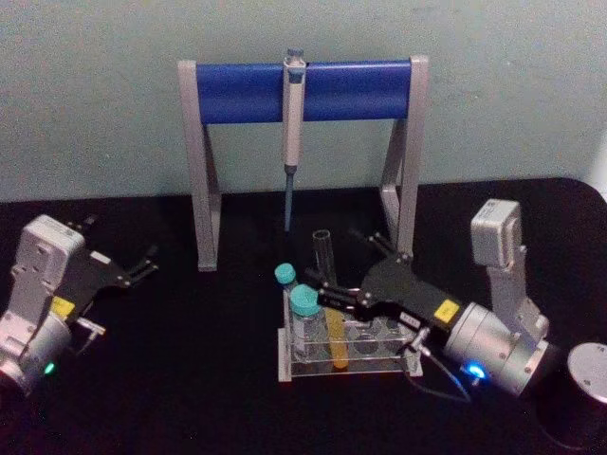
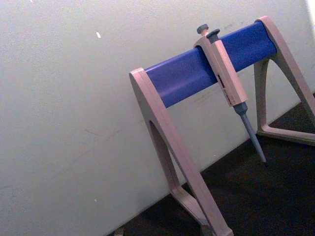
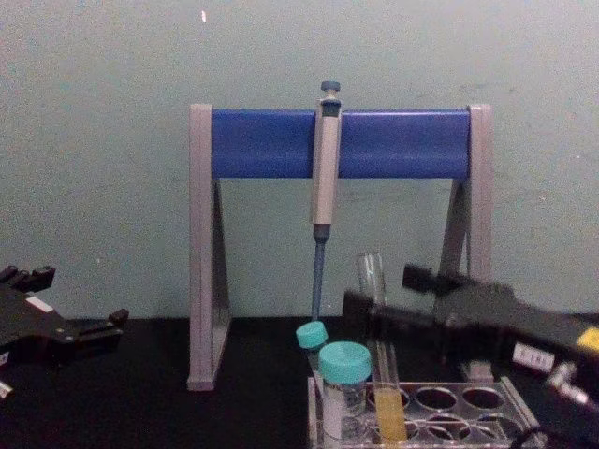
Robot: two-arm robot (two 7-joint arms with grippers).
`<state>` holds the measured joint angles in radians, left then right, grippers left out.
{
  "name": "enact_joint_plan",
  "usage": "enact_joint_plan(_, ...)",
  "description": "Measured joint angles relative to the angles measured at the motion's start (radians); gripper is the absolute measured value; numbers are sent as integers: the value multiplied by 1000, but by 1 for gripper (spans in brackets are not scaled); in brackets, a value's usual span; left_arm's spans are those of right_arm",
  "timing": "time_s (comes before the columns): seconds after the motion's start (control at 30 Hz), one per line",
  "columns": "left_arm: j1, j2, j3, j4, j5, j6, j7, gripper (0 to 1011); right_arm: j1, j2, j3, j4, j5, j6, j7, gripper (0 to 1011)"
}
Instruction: Pick up the test tube from the test tube rack, shake it, then place it back into the test tube rack.
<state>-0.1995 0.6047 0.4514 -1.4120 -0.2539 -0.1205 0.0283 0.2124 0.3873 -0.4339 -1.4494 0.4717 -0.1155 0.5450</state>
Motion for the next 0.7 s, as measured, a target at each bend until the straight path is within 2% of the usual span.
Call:
enact_joint_plan(0.17,0,0,0,0,0,0,0,1001,-5,7,24,-40,21,-51,16,1000)
enact_joint_plan(0.27,0,0,0,0,0,0,0,1001,-25,10,61,-80,36,-108,6,1000)
enact_joint_plan(0.3,0,0,0,0,0,0,0,1001,-25,10,61,-80,36,-108,6,1000)
enact_joint_plan(0.4,0,0,0,0,0,0,0,1001,-63,6,116,-121,18,-164,-57,1000)
enact_joint_plan(0.43,0,0,0,0,0,0,0,1001,-63,6,116,-121,18,-164,-57,1000)
enact_joint_plan(0.47,0,0,0,0,0,0,0,1001,-83,2,141,-135,1,-181,-96,1000)
enact_joint_plan(0.63,0,0,0,0,0,0,0,1001,-153,-19,212,-151,-77,-203,-239,1000)
enact_joint_plan(0.7,0,0,0,0,0,0,0,1001,-172,-28,229,-148,-101,-199,-280,1000)
